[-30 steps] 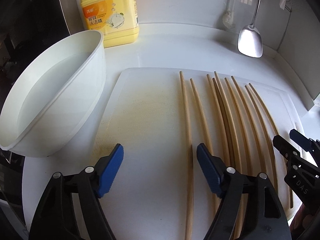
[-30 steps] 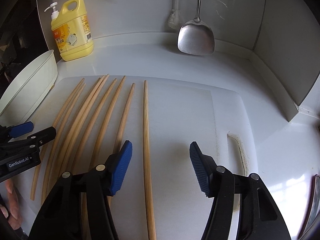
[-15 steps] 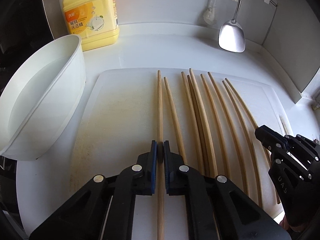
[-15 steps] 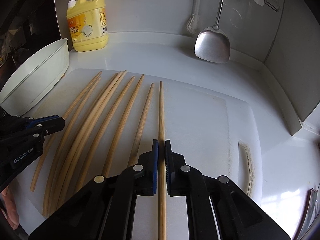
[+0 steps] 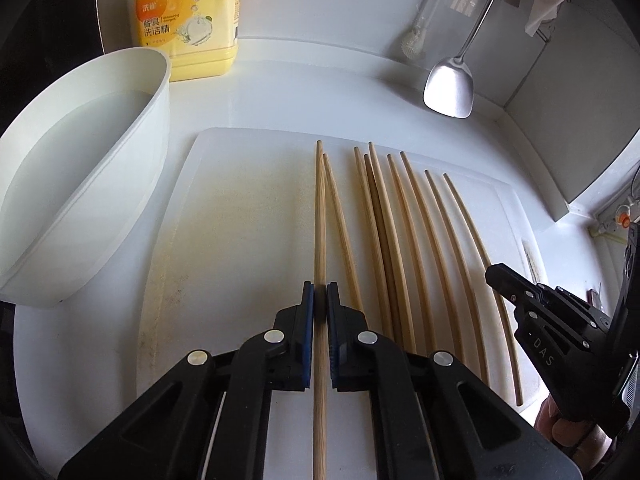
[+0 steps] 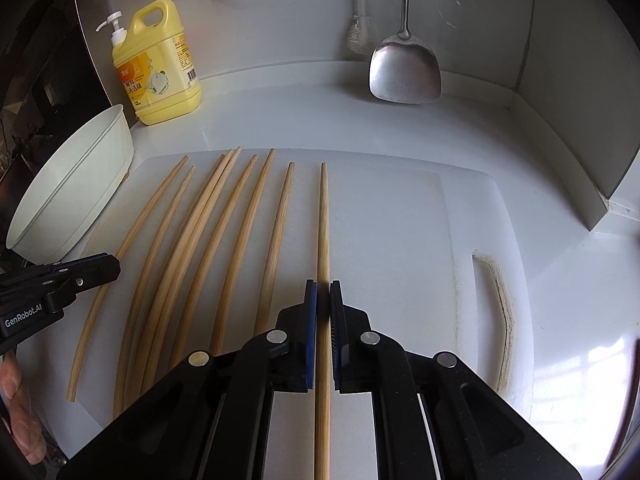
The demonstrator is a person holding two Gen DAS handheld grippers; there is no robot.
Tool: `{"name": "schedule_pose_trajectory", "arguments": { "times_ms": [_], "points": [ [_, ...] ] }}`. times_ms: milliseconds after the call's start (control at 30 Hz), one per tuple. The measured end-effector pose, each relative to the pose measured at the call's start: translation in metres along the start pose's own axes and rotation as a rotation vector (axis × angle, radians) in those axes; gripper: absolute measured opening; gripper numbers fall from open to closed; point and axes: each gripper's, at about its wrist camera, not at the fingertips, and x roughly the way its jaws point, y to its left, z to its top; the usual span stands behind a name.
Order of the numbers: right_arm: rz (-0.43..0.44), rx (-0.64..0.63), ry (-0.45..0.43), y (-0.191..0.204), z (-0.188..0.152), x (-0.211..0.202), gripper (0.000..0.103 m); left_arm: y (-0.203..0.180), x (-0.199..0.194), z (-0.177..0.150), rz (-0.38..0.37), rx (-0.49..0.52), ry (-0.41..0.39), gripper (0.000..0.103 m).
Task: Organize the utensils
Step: 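Lift the chopsticks with both tools and carry them over the white basin, then lower both chopsticks into the basin water and open both tools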
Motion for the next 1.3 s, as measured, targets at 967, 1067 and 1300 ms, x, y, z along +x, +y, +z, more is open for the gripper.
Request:
{"name": "schedule_pose_trajectory", "arguments": {
  "times_ms": [967, 1067, 1300],
  "points": [
    [0.327, -0.123, -0.148, 0.191, 0.123, -0.043, 0.006, 0.148, -0.128, 0.082, 0.096, -0.157, -0.208, 0.007],
    [0.365, -0.149, -0.134, 0.228, 0.139, -0.028, 0.006, 0.184, -0.129, 0.093, 0.125, -0.185, -0.210, 0.007],
    [0.407, -0.135, -0.054, 0.283, 0.161, 0.019, 0.006, 0.251, -0.107, 0.107, 0.143, -0.230, -0.177, 0.007]
  ]
}}
